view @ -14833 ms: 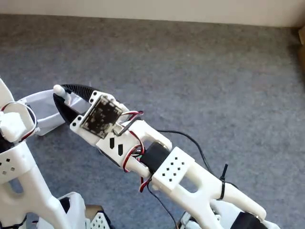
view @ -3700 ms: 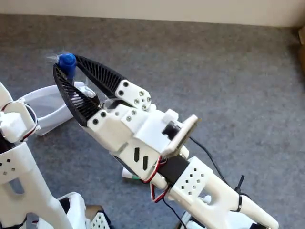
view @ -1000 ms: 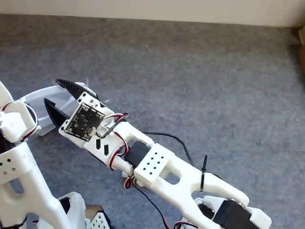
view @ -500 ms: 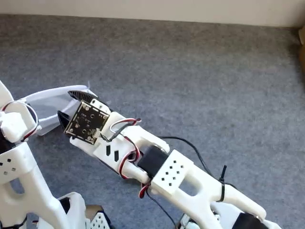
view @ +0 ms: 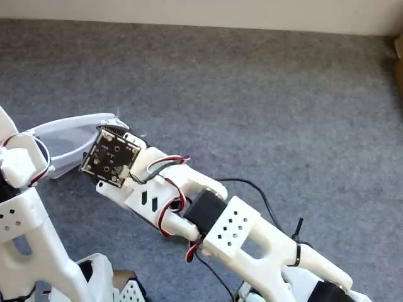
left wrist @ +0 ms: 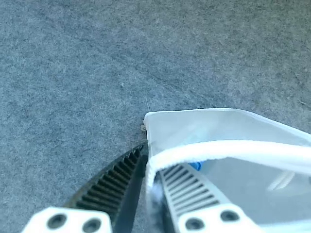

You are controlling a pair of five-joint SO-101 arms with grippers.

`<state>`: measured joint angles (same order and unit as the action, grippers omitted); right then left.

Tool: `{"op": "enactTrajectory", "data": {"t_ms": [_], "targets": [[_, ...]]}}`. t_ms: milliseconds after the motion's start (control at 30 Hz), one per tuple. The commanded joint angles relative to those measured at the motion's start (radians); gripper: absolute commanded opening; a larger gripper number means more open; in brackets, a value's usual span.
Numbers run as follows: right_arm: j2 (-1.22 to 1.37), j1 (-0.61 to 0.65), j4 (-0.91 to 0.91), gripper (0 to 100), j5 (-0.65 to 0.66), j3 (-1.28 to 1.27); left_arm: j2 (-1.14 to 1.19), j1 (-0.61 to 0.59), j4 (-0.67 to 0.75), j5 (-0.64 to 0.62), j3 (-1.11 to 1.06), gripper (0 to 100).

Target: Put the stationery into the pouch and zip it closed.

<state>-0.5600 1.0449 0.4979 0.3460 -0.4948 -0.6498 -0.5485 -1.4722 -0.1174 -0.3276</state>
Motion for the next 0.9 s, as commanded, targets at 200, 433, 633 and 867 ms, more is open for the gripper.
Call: {"op": "enactTrajectory", "data": {"t_ms": [200,433,633,867], "targets": [[-0.047,-0.058,0.240,16.3,0.005,0.127,0.001,0.021,0.009,0.008,-0.025,1],[-0.048,-0.097,0.446,16.3,0.005,0.084,0.001,0.021,0.009,0.006,-0.025,1],[-0.048,-0.108,0.496,16.3,0.005,-0.079,0.001,0.021,0.009,0.006,-0.025,1],[-0.048,-0.105,0.582,16.3,-0.114,-0.186,0.001,0.021,0.009,0.006,-0.025,1]]}}
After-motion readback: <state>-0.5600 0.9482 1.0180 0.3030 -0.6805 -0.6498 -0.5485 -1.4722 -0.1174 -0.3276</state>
